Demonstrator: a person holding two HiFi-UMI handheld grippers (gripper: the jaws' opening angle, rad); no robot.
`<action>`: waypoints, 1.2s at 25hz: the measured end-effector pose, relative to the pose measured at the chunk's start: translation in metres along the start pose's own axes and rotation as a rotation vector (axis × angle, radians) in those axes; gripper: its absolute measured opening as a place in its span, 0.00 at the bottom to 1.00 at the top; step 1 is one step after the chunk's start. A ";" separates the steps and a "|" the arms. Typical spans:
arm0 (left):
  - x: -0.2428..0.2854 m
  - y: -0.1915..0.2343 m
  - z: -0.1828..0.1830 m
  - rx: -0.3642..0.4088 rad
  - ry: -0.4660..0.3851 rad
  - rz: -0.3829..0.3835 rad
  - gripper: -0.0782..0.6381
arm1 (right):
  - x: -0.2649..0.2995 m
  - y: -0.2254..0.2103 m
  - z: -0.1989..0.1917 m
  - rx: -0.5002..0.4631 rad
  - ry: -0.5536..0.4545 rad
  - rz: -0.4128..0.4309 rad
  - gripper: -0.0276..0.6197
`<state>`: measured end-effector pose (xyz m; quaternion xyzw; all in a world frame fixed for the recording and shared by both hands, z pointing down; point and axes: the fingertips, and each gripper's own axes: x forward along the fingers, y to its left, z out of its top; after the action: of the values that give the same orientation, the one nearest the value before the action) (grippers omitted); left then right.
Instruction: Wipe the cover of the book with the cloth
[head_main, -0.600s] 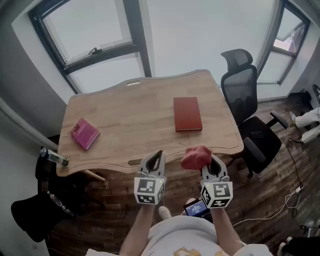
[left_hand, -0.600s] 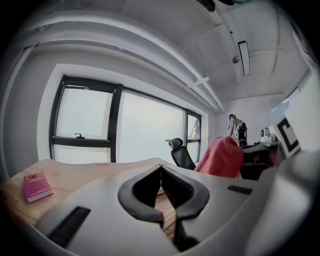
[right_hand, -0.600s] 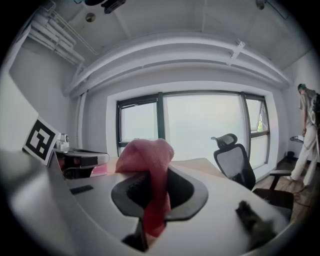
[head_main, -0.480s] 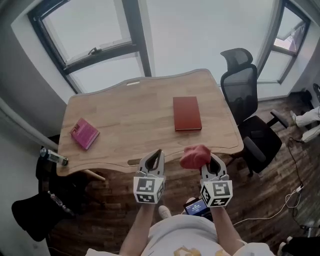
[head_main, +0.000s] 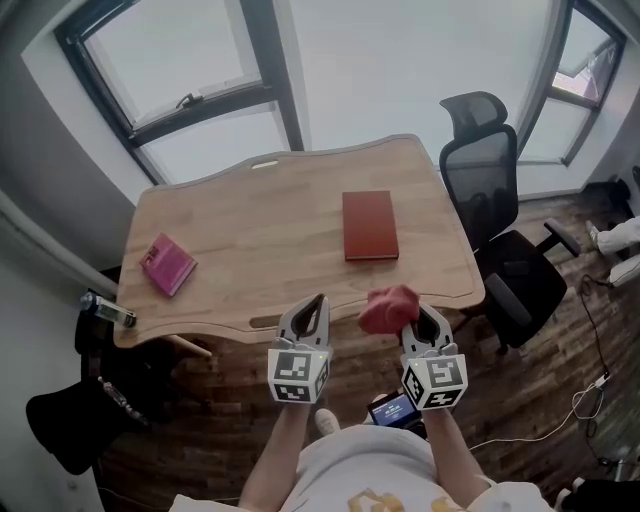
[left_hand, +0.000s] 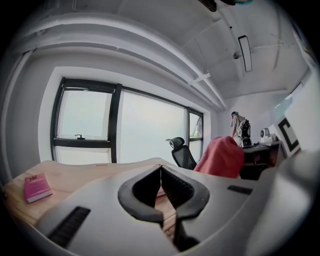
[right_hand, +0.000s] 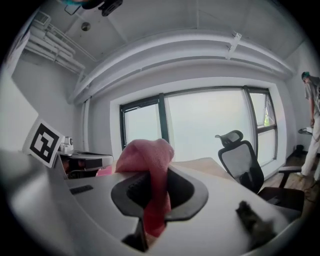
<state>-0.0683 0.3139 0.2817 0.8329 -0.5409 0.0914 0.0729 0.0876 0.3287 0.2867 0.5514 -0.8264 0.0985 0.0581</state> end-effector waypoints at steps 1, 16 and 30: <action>0.002 -0.002 0.000 0.001 0.001 0.004 0.13 | 0.000 -0.002 0.001 0.003 -0.007 0.010 0.13; 0.026 -0.036 -0.004 0.090 0.039 0.087 0.13 | -0.007 -0.050 -0.011 0.018 0.006 0.073 0.13; 0.095 -0.001 -0.012 0.024 0.067 0.110 0.13 | 0.056 -0.084 -0.015 0.008 0.058 0.076 0.14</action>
<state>-0.0299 0.2324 0.3150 0.7991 -0.5821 0.1297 0.0758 0.1434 0.2510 0.3213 0.5168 -0.8442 0.1199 0.0763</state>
